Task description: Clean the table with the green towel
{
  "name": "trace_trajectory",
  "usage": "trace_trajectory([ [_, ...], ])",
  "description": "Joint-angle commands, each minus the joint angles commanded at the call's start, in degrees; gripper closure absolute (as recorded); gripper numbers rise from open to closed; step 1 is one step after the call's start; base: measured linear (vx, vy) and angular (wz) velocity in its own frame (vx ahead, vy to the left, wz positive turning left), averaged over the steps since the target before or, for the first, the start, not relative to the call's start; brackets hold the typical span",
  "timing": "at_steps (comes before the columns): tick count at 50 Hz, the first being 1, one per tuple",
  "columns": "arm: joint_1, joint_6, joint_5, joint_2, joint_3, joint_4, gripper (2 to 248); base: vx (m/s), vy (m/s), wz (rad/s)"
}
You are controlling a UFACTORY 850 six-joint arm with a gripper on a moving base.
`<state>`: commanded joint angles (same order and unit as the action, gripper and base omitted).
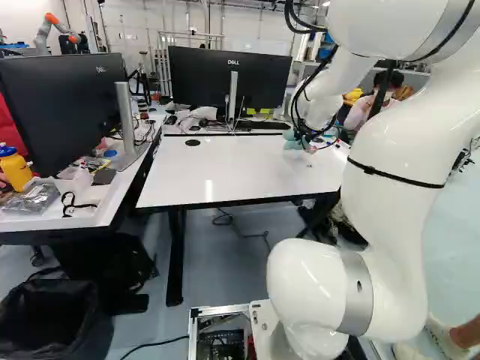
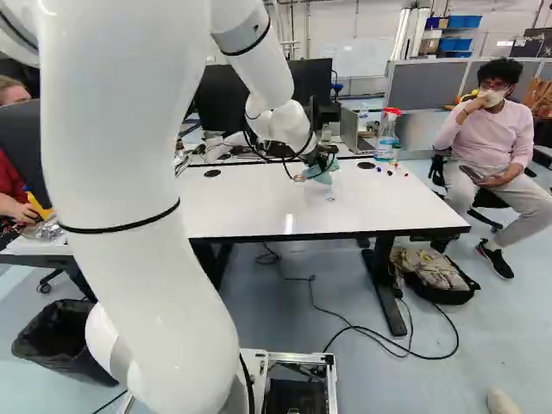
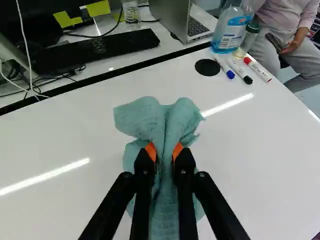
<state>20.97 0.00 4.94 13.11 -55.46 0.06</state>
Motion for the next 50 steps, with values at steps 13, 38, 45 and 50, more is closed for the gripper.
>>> trace_trajectory([
  [13, 0.84, 0.0, 0.92, 1.2, 0.46, 0.0, 196, 0.0, 0.0, 0.0],
  [38, 2.88, 0.0, 2.24, 3.22, 1.79, 0.0, 196, 0.0, 0.0, 0.0],
  [45, 3.27, 0.0, 2.24, 4.18, 1.71, 0.0, 196, 0.0, 0.0, 0.0],
  [50, 3.27, 0.0, 2.24, 4.96, 1.53, 0.0, 196, 0.0, 0.0, 0.0],
])
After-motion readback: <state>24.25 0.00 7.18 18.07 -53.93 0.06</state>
